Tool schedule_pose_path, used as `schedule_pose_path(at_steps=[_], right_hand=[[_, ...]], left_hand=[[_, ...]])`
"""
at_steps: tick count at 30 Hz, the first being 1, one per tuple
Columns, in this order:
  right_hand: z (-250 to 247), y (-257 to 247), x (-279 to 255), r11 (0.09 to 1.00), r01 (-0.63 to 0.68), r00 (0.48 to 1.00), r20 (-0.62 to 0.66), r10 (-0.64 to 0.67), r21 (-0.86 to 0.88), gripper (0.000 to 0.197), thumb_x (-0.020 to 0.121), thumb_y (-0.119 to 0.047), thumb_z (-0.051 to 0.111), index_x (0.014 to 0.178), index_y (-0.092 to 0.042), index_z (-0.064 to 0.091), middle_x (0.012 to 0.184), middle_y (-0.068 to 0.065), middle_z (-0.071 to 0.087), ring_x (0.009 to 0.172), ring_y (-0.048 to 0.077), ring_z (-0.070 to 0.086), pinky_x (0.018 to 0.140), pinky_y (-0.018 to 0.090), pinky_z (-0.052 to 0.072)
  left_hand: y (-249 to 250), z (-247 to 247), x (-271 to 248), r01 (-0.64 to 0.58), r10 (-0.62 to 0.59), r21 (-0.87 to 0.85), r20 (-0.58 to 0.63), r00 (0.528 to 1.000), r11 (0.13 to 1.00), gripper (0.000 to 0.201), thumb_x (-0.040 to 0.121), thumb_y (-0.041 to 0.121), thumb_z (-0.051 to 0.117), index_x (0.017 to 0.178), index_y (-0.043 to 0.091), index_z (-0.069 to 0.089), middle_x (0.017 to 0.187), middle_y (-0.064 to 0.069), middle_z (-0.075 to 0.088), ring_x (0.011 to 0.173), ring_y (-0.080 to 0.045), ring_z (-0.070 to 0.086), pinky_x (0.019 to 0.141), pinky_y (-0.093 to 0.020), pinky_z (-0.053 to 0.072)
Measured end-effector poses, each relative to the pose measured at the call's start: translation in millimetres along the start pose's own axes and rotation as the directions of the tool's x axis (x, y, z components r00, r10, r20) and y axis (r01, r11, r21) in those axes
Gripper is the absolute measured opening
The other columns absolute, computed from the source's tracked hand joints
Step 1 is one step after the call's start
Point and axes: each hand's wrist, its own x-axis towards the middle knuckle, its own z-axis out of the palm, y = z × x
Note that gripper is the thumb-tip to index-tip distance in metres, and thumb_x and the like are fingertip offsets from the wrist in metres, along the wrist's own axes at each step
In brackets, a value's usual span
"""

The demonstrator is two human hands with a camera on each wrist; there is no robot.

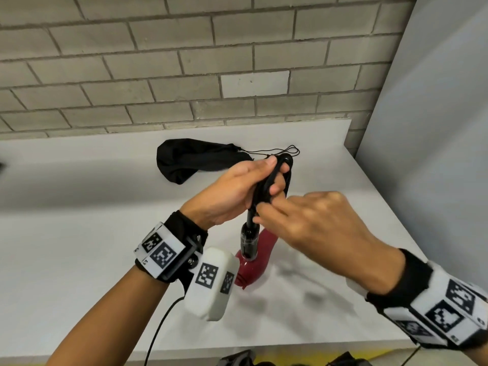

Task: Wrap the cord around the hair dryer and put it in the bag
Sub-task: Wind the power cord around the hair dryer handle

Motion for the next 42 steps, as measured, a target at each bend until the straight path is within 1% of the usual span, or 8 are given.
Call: schedule_pose_path(at_steps=[6, 10, 15, 21, 26, 29, 33, 42], right_hand=[[-18.6, 28.8, 10.4, 0.975, -0.087, 0.992, 0.104, 0.066, 0.206, 0.040, 0.080, -0.054, 0.057, 0.088, -0.018, 0.042, 0.048, -0.006, 0.057, 0.036, 0.019, 0.053, 0.038, 0.020, 0.019], [-22.6, 51.2, 8.5, 0.946, -0.042, 0.978, 0.209, -0.027, 0.320, 0.037, 0.085, -0.058, 0.039, 0.086, -0.021, 0.039, 0.047, -0.009, 0.053, 0.035, 0.021, 0.046, 0.042, 0.011, 0.009], [-11.0, 98.1, -23.9, 0.949, -0.099, 0.971, 0.236, 0.027, 0.299, 0.048, 0.092, -0.065, 0.012, 0.088, -0.027, 0.041, 0.051, -0.009, 0.053, 0.039, 0.021, 0.046, 0.037, 0.025, 0.035], [30.7, 151.3, -70.7, 0.994, -0.107, 0.973, 0.207, 0.098, 0.031, 0.050, 0.101, -0.041, 0.015, 0.084, -0.010, 0.051, 0.077, 0.008, 0.055, 0.069, 0.030, 0.050, 0.062, 0.025, 0.024], [60.9, 139.0, -81.6, 0.873, -0.484, 0.875, 0.049, 0.482, 0.055, 0.019, 0.090, -0.014, 0.055, 0.094, 0.000, 0.068, 0.100, 0.022, 0.055, 0.090, 0.035, 0.042, 0.071, 0.045, 0.042], [60.5, 119.9, -59.9, 0.592, -0.527, 0.776, 0.062, 0.627, 0.609, 0.012, 0.089, -0.010, 0.060, 0.095, -0.013, 0.071, 0.087, -0.002, 0.069, 0.086, 0.008, 0.061, 0.078, 0.014, 0.044], [58.5, 72.9, -23.4, -0.179, -0.331, 0.682, 0.366, 0.633, 0.926, 0.009, 0.088, 0.004, 0.057, 0.091, -0.005, 0.059, 0.087, 0.003, 0.065, 0.075, 0.005, 0.070, 0.073, 0.020, 0.056], [54.7, 43.3, -6.7, -0.504, -0.259, 0.776, 0.488, 0.399, 0.824, 0.011, 0.088, 0.006, 0.049, 0.097, 0.001, 0.054, 0.081, 0.002, 0.069, 0.076, 0.016, 0.068, 0.070, 0.022, 0.057]], left_hand=[[11.6, 8.9, -6.3, -0.004, -0.057, 0.478, 0.114, 0.992, 0.878, 0.044, 0.102, 0.024, 0.030, 0.079, -0.002, 0.057, 0.064, -0.010, 0.063, 0.059, -0.020, 0.058, 0.060, -0.022, 0.047], [25.6, 18.9, -5.9, -0.002, -0.132, 0.556, 0.201, 0.971, 0.831, 0.044, 0.102, 0.015, 0.028, 0.064, 0.007, 0.049, 0.044, -0.001, 0.043, 0.044, -0.018, 0.034, 0.049, -0.020, 0.034], [36.5, -0.6, -15.5, 0.032, -0.234, 0.510, 0.337, 0.912, 0.860, 0.051, 0.095, 0.042, 0.035, 0.099, -0.007, 0.050, 0.056, 0.002, 0.036, 0.041, -0.009, 0.027, 0.045, -0.017, 0.029], [45.0, -23.0, -22.0, 0.117, -0.301, 0.513, 0.291, 0.908, 0.850, 0.019, 0.093, 0.009, 0.049, 0.087, -0.008, 0.045, 0.049, 0.008, 0.032, 0.039, -0.009, 0.022, 0.040, -0.020, 0.021], [39.6, -25.1, -14.2, 0.171, -0.265, 0.267, 0.371, 0.890, 0.948, 0.015, 0.095, 0.019, 0.050, 0.087, 0.006, 0.050, 0.052, 0.012, 0.043, 0.035, 0.002, 0.030, 0.038, -0.011, 0.025], [35.9, -24.1, -8.0, 0.176, -0.190, 0.073, 0.461, 0.867, 0.982, 0.021, 0.089, 0.032, 0.058, 0.085, 0.011, 0.056, 0.053, 0.014, 0.049, 0.034, 0.007, 0.033, 0.037, -0.008, 0.029], [32.3, -17.1, 2.6, 0.149, -0.133, 0.011, 0.517, 0.846, 0.989, 0.024, 0.088, 0.034, 0.059, 0.084, 0.011, 0.057, 0.054, 0.013, 0.053, 0.032, 0.000, 0.023, 0.037, -0.008, 0.027], [18.6, -12.9, 16.9, 0.113, -0.063, -0.072, 0.492, 0.868, 0.991, 0.025, 0.088, 0.033, 0.058, 0.085, 0.009, 0.059, 0.055, 0.012, 0.056, 0.031, 0.007, 0.032, 0.039, -0.007, 0.034]])
